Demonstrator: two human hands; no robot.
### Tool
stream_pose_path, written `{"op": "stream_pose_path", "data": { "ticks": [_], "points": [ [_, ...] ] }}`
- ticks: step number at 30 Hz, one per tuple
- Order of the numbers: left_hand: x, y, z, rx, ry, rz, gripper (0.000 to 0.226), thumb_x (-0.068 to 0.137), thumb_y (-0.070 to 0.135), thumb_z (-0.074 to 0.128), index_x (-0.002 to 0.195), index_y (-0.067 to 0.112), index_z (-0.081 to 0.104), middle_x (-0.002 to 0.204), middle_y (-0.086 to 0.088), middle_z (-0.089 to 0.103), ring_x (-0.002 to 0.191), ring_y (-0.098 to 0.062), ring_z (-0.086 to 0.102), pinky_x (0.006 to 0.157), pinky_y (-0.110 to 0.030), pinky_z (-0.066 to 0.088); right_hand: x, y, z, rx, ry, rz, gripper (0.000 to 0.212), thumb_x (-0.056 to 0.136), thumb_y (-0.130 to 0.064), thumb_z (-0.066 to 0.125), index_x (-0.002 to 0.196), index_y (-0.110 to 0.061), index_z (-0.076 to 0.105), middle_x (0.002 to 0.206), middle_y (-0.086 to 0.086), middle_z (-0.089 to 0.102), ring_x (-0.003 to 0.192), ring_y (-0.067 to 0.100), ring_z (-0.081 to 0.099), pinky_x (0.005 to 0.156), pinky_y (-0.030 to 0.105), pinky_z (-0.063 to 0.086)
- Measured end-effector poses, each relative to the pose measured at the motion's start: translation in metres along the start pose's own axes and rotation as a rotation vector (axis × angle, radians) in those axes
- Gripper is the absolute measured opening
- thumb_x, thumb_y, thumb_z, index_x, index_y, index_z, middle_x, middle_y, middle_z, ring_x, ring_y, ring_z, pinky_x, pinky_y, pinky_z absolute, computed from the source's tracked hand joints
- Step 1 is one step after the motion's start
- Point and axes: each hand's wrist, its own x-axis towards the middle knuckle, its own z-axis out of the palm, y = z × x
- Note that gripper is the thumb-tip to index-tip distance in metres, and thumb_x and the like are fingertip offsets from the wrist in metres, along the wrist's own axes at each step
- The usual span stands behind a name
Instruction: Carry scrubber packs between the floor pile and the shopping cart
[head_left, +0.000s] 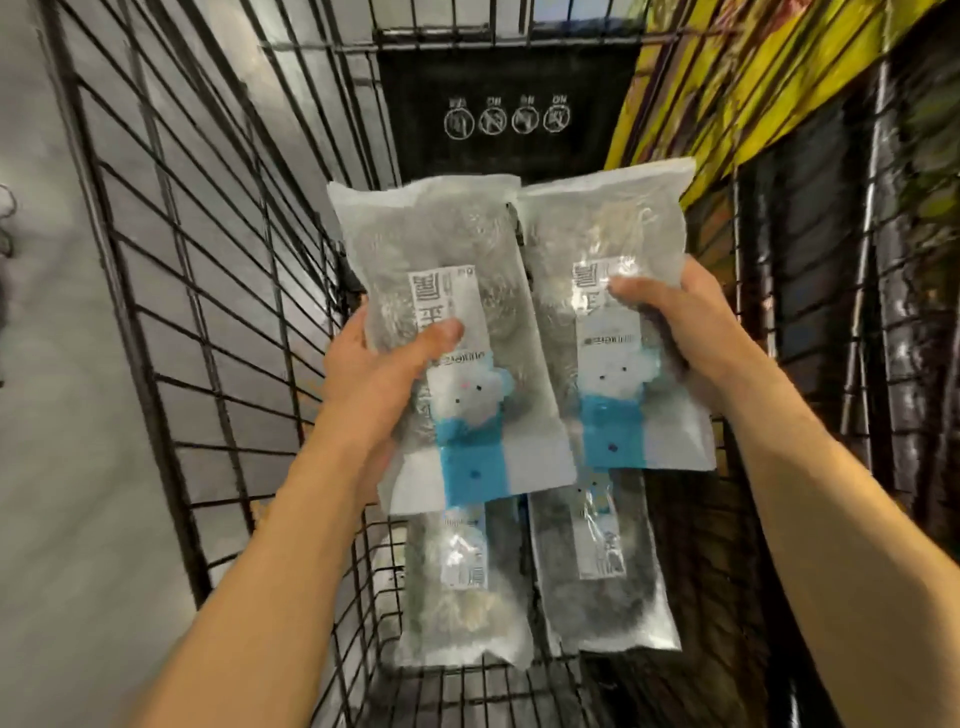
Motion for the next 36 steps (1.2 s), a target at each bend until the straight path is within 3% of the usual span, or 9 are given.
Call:
{"op": "stream_pose_path", "data": {
  "ticks": [7, 12, 14, 16, 21, 25, 29, 33, 36],
  "points": [
    [0.012, -0.007, -0.006, -0.031, 0.043, -0.05, 0.036, 0.084, 0.004, 0.079, 0.116, 0.016, 0.071, 0.101, -0.001, 0.081, 0.088, -0.018, 0.079, 0.067, -0.031, 0.063, 0.058, 0.037, 0.014, -0.034, 0.009, 0.115, 0.031, 0.091, -0.013, 0.072, 0.122, -0.016, 0.069, 0.102, 0.001, 0.08, 0.096, 0.021, 0.077, 0.076, 0.034, 0.063],
    [0.019, -0.01, -0.006, -0.047, 0.055, -0.078, 0.039, 0.083, 0.006, 0.08, 0.119, 0.016, 0.071, 0.103, -0.003, 0.081, 0.089, -0.022, 0.079, 0.066, -0.032, 0.063, 0.077, 0.054, 0.016, -0.162, 0.081, 0.182, 0.042, 0.076, -0.024, 0.081, 0.115, -0.027, 0.065, 0.105, -0.004, 0.077, 0.097, 0.019, 0.075, 0.086, 0.042, 0.063],
    [0.022, -0.011, -0.006, -0.05, 0.057, -0.093, 0.041, 0.082, 0.007, 0.081, 0.12, 0.016, 0.07, 0.103, -0.004, 0.081, 0.088, -0.022, 0.079, 0.065, -0.032, 0.063, 0.079, 0.058, 0.017, -0.252, 0.134, 0.196, 0.049, 0.075, -0.03, 0.081, 0.119, -0.025, 0.06, 0.11, -0.004, 0.072, 0.094, 0.016, 0.07, 0.077, 0.035, 0.061],
    [0.024, -0.011, -0.004, -0.06, 0.067, -0.113, 0.04, 0.082, 0.007, 0.082, 0.119, 0.016, 0.07, 0.102, -0.005, 0.081, 0.086, -0.022, 0.079, 0.063, -0.031, 0.063, 0.077, 0.059, 0.017, -0.438, 0.195, 0.187, 0.054, 0.082, -0.032, 0.079, 0.128, -0.018, 0.053, 0.115, -0.001, 0.064, 0.089, 0.015, 0.062, 0.066, 0.025, 0.049],
    [0.025, -0.006, 0.002, -0.066, 0.079, -0.126, 0.037, 0.082, 0.006, 0.081, 0.116, 0.015, 0.069, 0.097, -0.005, 0.081, 0.08, -0.021, 0.079, 0.058, -0.03, 0.062, 0.07, 0.061, 0.02, -0.69, 0.231, 0.086, 0.078, 0.086, -0.026, 0.079, 0.149, -0.016, 0.035, 0.141, 0.013, 0.044, 0.126, 0.031, 0.05, 0.103, 0.039, 0.044],
    [0.03, -0.005, 0.007, -0.038, 0.06, -0.117, 0.037, 0.083, 0.004, 0.08, 0.117, 0.012, 0.069, 0.1, -0.006, 0.081, 0.084, -0.022, 0.079, 0.062, -0.032, 0.063, 0.052, 0.06, 0.018, -1.065, 0.172, -0.033, 0.071, 0.093, -0.029, 0.069, 0.152, -0.014, 0.032, 0.149, 0.015, 0.037, 0.136, 0.035, 0.042, 0.103, 0.044, 0.044],
    [0.051, -0.017, 0.007, -0.014, 0.069, -0.153, 0.041, 0.079, 0.009, 0.085, 0.116, 0.014, 0.07, 0.1, -0.006, 0.081, 0.089, -0.026, 0.079, 0.073, -0.042, 0.064, 0.036, 0.055, 0.013, -1.188, 0.063, -0.175, 0.076, 0.094, -0.044, 0.065, 0.155, -0.013, 0.033, 0.157, 0.013, 0.037, 0.146, 0.031, 0.033, 0.12, 0.042, 0.031],
    [0.082, -0.034, 0.003, 0.005, 0.065, -0.215, 0.043, 0.078, 0.011, 0.086, 0.118, 0.016, 0.07, 0.101, -0.007, 0.081, 0.092, -0.028, 0.079, 0.083, -0.048, 0.063, 0.02, 0.065, 0.011, -1.33, -0.063, -0.148, 0.09, 0.096, -0.065, 0.049, 0.163, -0.018, 0.012, 0.172, 0.008, 0.004, 0.159, 0.026, 0.003, 0.129, 0.043, 0.006],
    [0.101, -0.046, 0.0, 0.088, 0.021, -0.221, 0.045, 0.076, 0.01, 0.087, 0.118, 0.013, 0.069, 0.103, -0.009, 0.08, 0.095, -0.029, 0.078, 0.087, -0.049, 0.062, 0.014, 0.07, 0.011, -1.343, -0.096, -0.124, 0.091, 0.097, -0.07, 0.04, 0.164, -0.021, 0.003, 0.173, 0.004, -0.007, 0.159, 0.023, -0.007, 0.129, 0.041, -0.003]
  ]
}}
